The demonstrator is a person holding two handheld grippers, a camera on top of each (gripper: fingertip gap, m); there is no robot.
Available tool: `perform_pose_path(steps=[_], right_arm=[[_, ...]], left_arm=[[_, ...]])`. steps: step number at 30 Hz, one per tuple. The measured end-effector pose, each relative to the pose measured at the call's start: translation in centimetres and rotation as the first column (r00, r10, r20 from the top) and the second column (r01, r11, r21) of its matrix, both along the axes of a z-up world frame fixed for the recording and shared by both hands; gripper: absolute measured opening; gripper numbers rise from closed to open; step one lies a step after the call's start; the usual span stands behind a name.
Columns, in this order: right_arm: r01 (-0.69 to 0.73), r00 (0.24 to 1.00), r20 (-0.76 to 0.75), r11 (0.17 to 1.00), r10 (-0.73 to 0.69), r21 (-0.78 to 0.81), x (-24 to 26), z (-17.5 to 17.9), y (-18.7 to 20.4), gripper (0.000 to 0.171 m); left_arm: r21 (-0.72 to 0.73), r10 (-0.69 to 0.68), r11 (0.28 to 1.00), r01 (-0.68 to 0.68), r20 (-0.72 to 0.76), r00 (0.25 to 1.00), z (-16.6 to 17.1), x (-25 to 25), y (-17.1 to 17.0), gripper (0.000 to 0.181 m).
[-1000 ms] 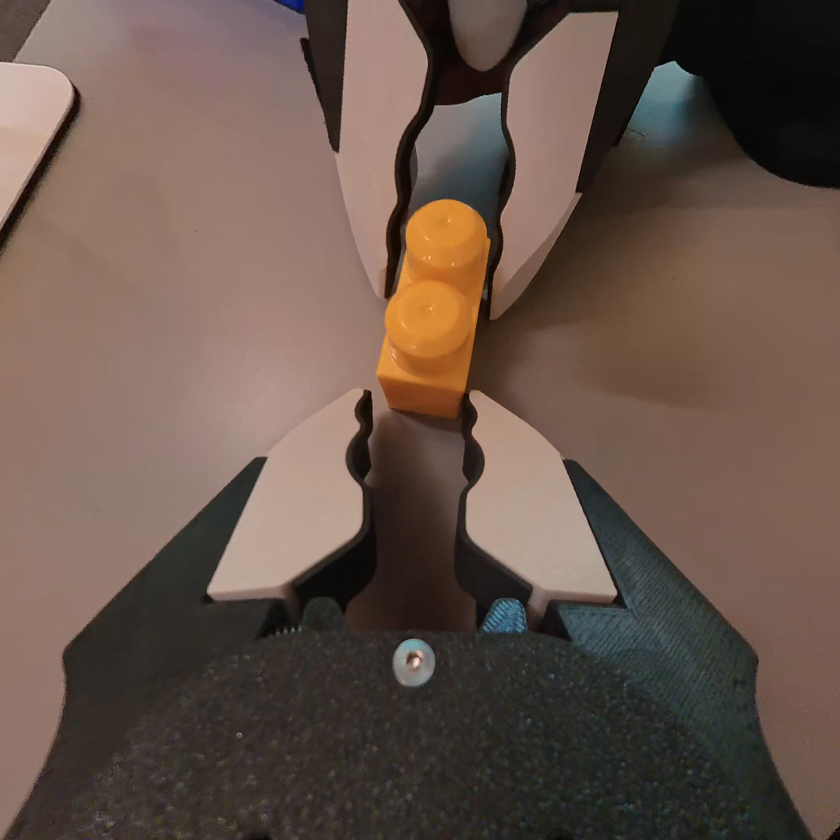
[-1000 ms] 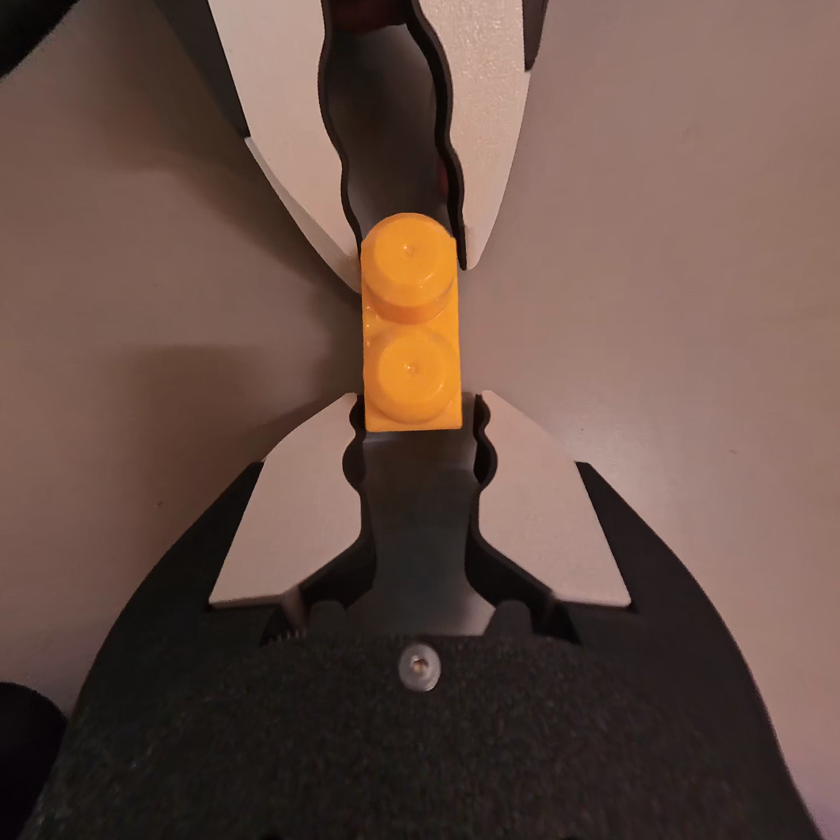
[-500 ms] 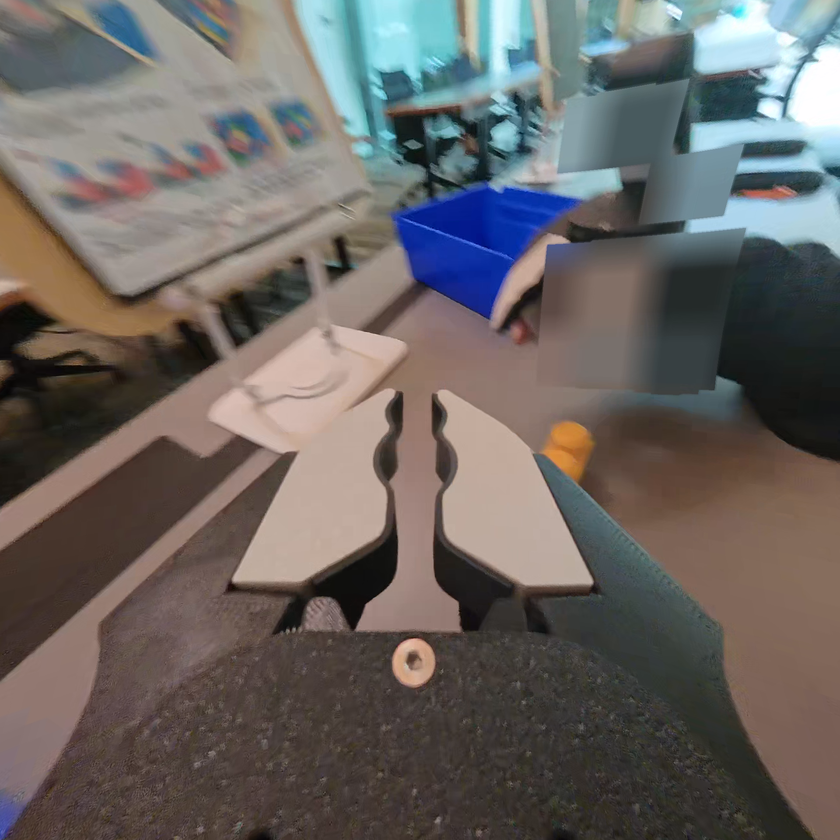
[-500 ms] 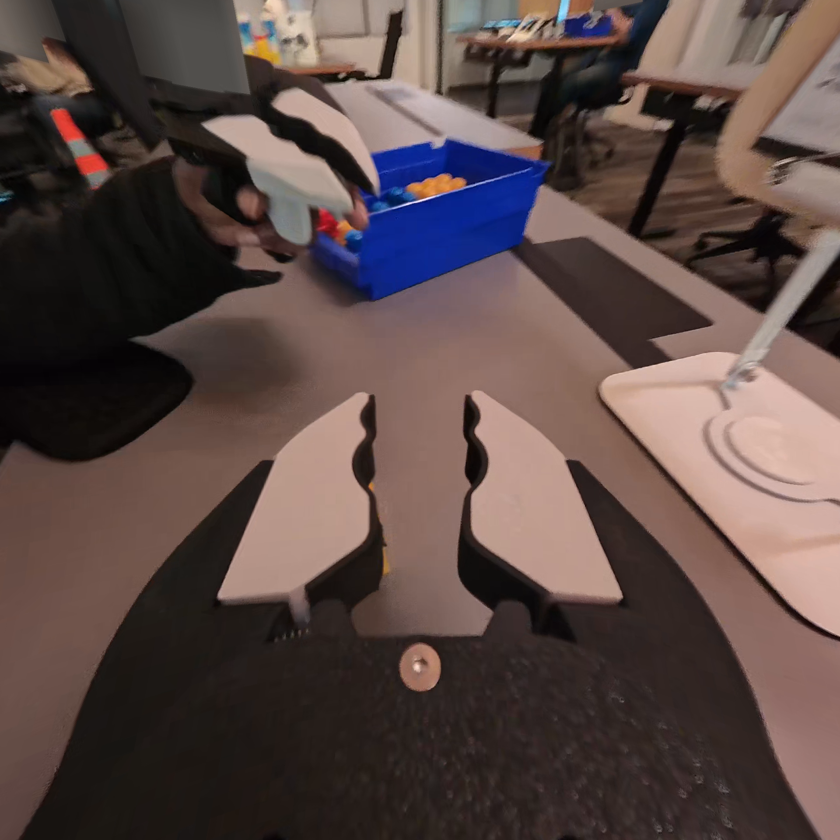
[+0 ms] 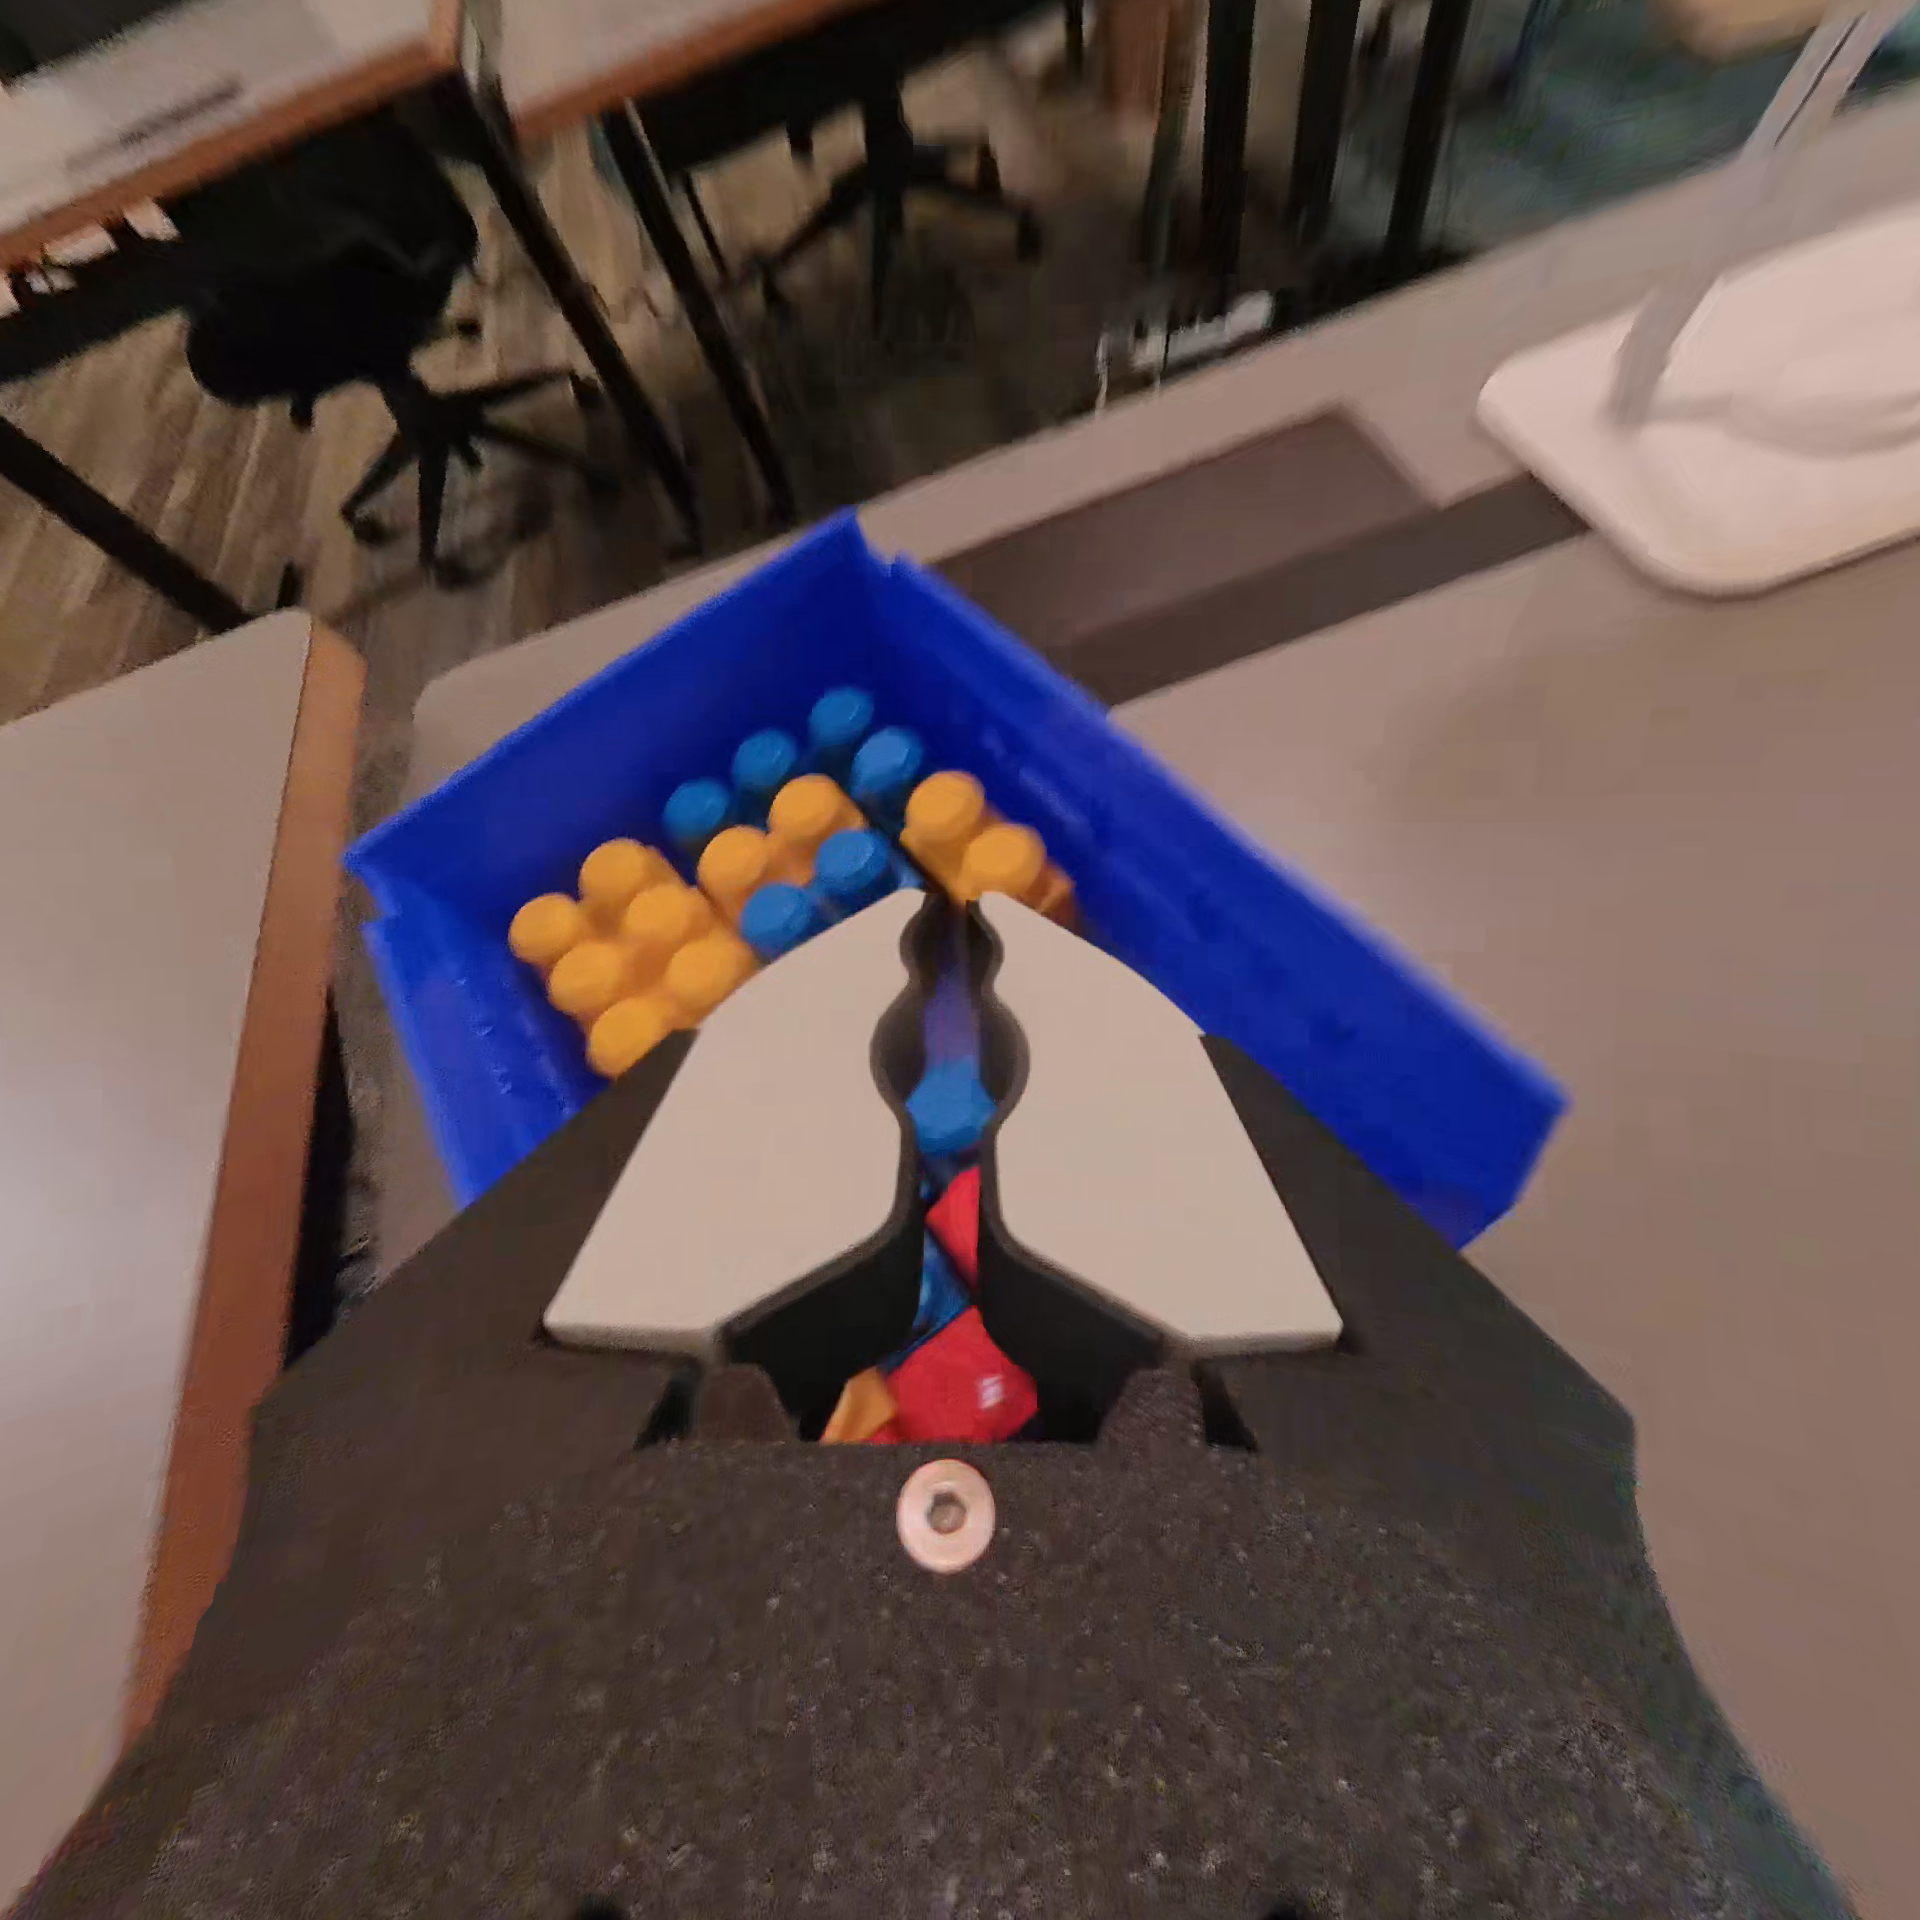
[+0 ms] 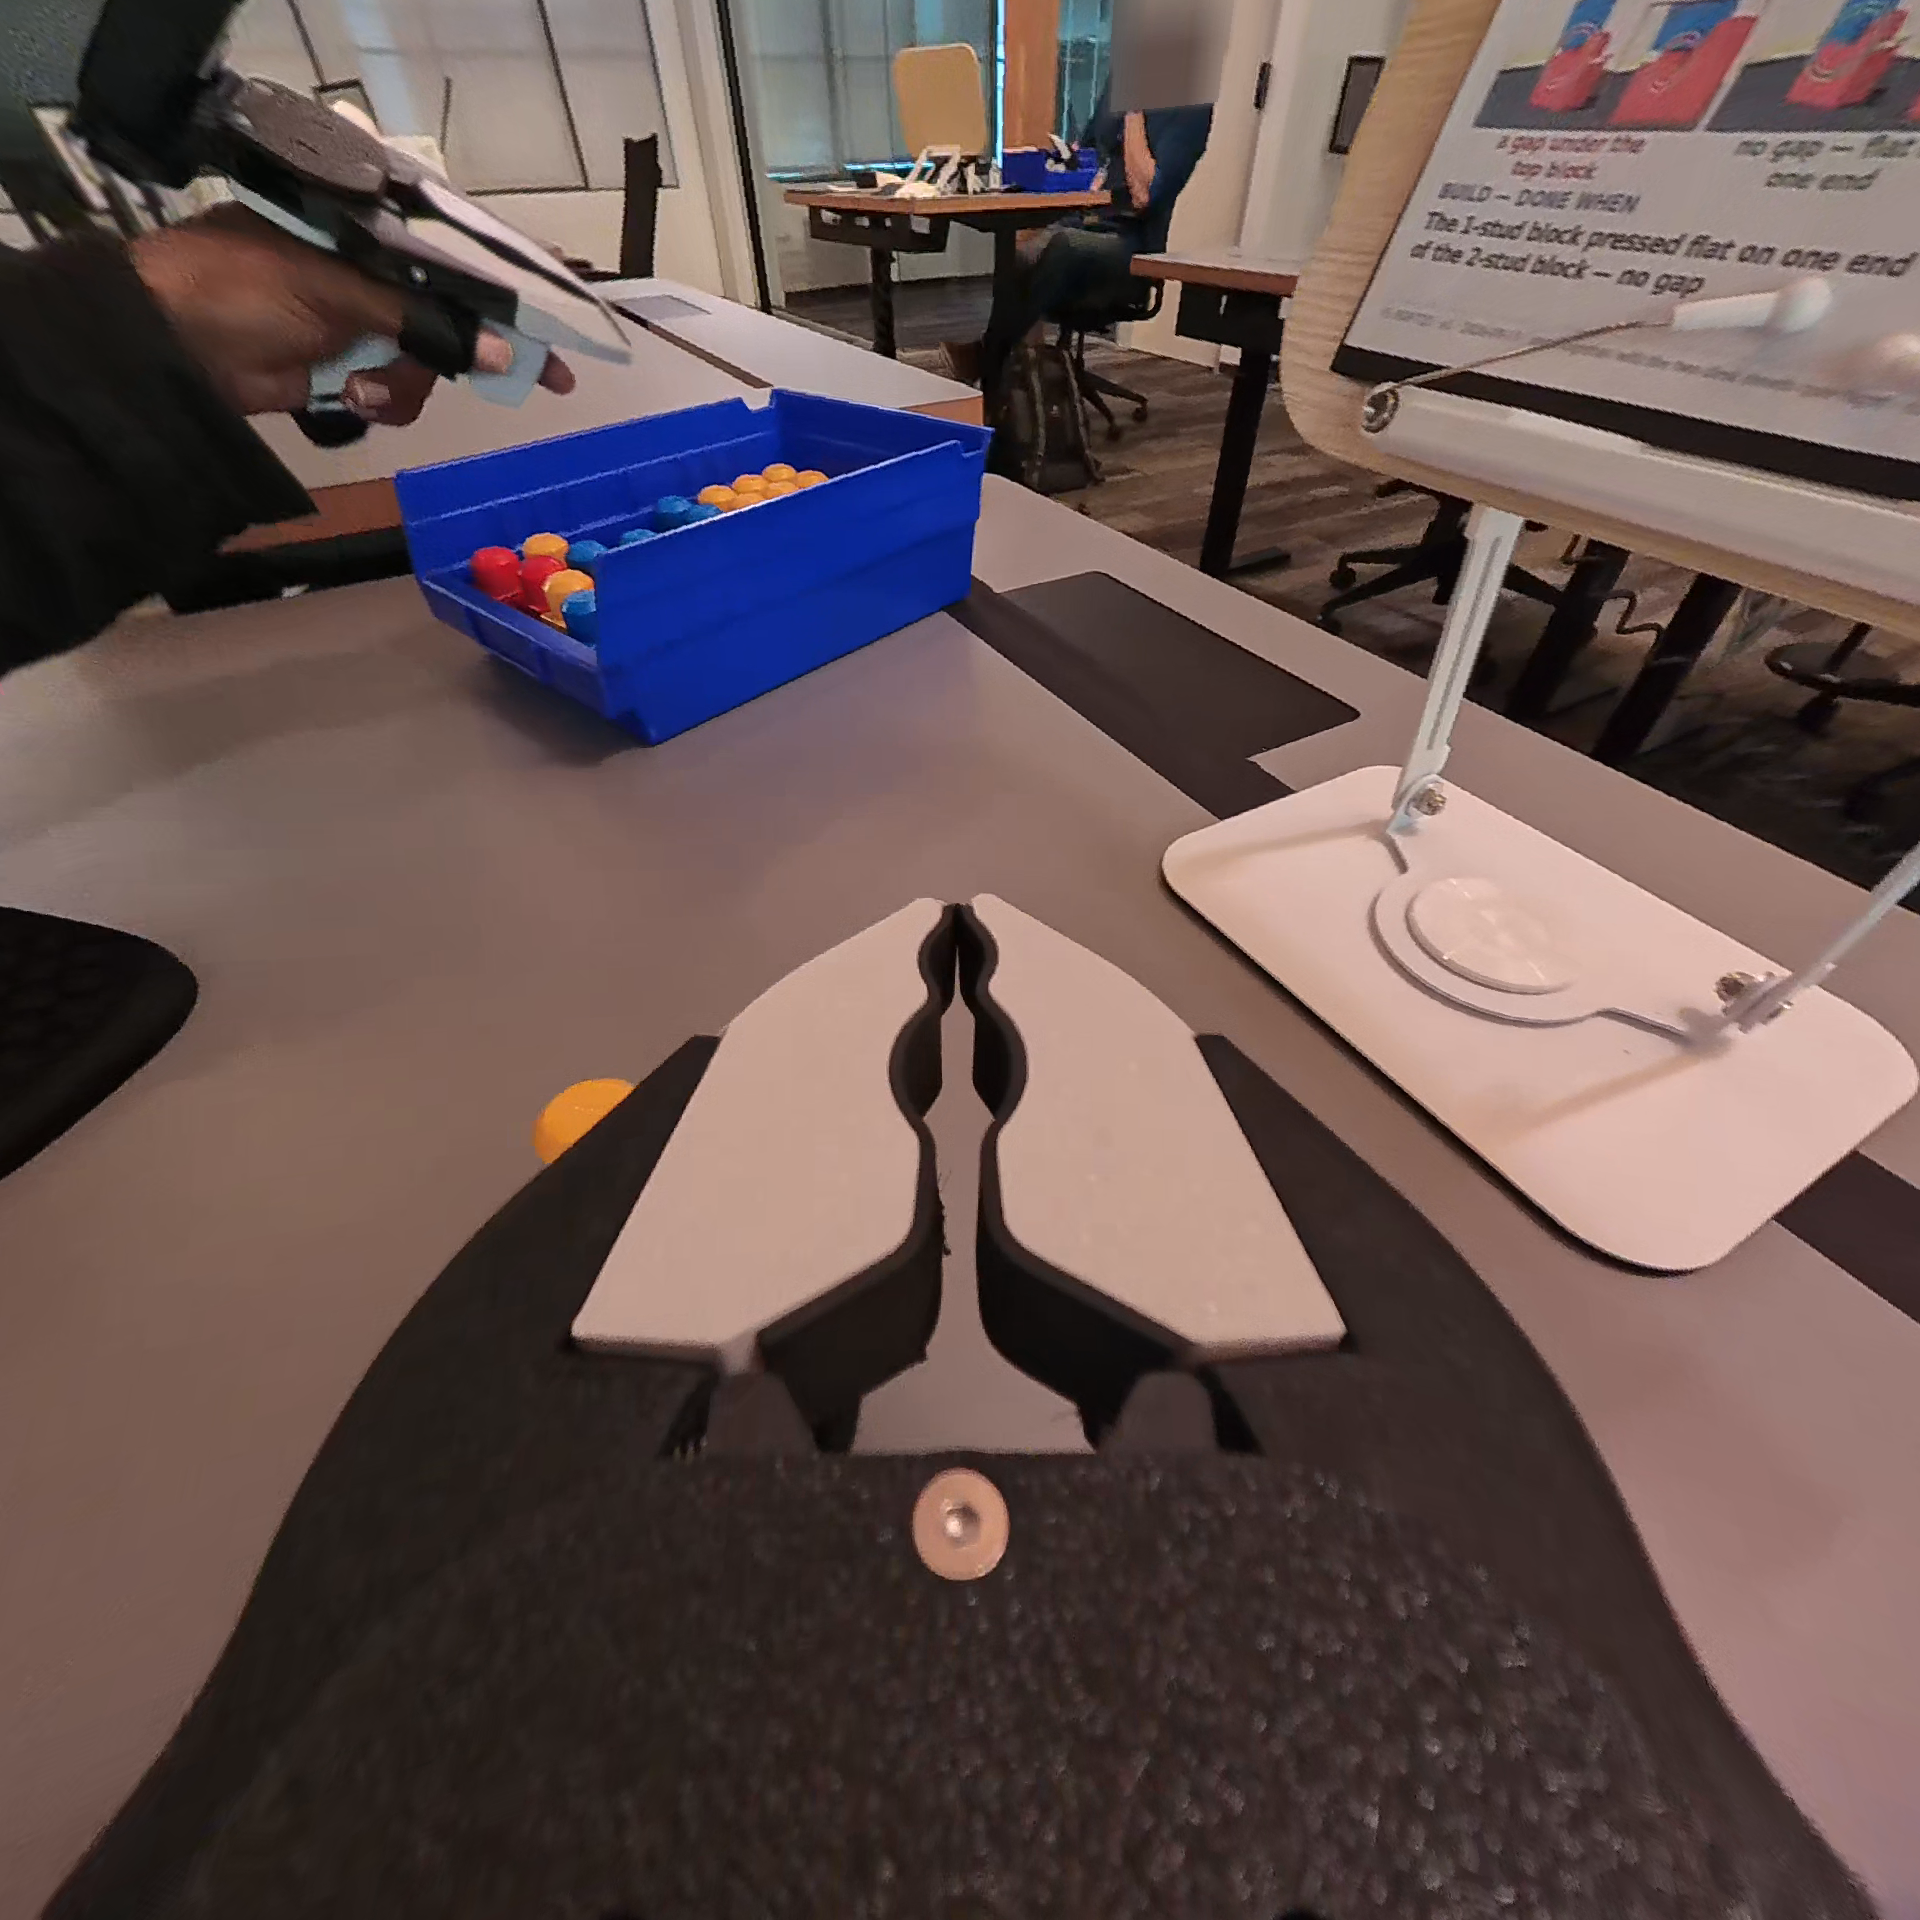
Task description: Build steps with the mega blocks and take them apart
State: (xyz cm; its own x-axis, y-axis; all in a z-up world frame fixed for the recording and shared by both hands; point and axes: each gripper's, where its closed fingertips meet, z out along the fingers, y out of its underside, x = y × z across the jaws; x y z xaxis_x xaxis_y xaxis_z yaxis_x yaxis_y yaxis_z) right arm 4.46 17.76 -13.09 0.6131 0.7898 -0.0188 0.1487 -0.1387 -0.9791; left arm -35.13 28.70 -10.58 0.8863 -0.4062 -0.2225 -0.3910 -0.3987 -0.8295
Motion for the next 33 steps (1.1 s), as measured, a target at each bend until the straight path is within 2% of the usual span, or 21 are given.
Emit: perform_pose_path(steps=[2, 5, 10, 15, 19, 21, 25, 29, 33], right_arm=[[0.007, 1.0, 0.003, 1.0, -0.007, -0.003, 0.2, -0.1, 0.1, 0.0], [0.009, 1.0, 0.005, 1.0, -0.009, -0.006, 0.3, -0.2, 0.2, 0.0], [0.004, 0.999, 0.038, 1.0, -0.004, -0.017, 0.0, -1.0, 0.2, 0.0], [0.005, 0.998, 0.06, 1.0, -0.003, -0.023, 0.1, -1.4, 0.1, 0.0], [0.01, 0.997, 0.073, 1.0, -0.008, -0.027, 0.2, -1.7, 0.2, 0.0], [0.009, 0.997, 0.075, 0.999, -0.006, -0.031, 0.2, -1.8, 0.2, 0.0], [0.012, 0.997, 0.08, 1.0, -0.01, -0.024, 0.3, -1.8, 0.3, 0.0], [0.016, 0.996, 0.086, 1.0, -0.016, -0.004, 0.2, -1.3, 0.2, 0.0], [0.017, 0.991, 0.129, 0.999, -0.021, 0.033, -0.5, -0.8, -0.1, 0.001]], left_arm=[[-0.099, -0.006, 0.995, -0.003, -0.093, 0.996, -1.6, -1.7, 0.7, 0.012], [-0.282, -0.12, 0.957, 0.063, -0.189, 0.975, -4.2, -2.3, 0.3, 0.022], [-0.555, -0.212, 0.826, 0.096, -0.147, 0.966, -7.7, -1.9, -0.6, 0.034], [-0.654, -0.204, 0.757, -0.002, -0.239, 0.949, -10.0, -3.0, 0.1, 0.037], [-0.706, -0.219, 0.707, -0.036, -0.268, 0.938, -11.1, -3.3, 0.1, 0.032], [-0.705, -0.237, 0.708, -0.047, -0.3, 0.924, -11.4, -3.4, 0.3, 0.029], [-0.65, -0.233, 0.759, -0.034, -0.32, 0.918, -10.0, -2.7, 1.1, 0.03], [-0.517, -0.236, 0.853, 0.068, -0.266, 0.935, -4.9, 0.6, 1.4, 0.029], [-0.377, -0.332, 0.898, 0.226, -0.244, 0.911, 0.3, 6.9, -0.8, 0.029]])
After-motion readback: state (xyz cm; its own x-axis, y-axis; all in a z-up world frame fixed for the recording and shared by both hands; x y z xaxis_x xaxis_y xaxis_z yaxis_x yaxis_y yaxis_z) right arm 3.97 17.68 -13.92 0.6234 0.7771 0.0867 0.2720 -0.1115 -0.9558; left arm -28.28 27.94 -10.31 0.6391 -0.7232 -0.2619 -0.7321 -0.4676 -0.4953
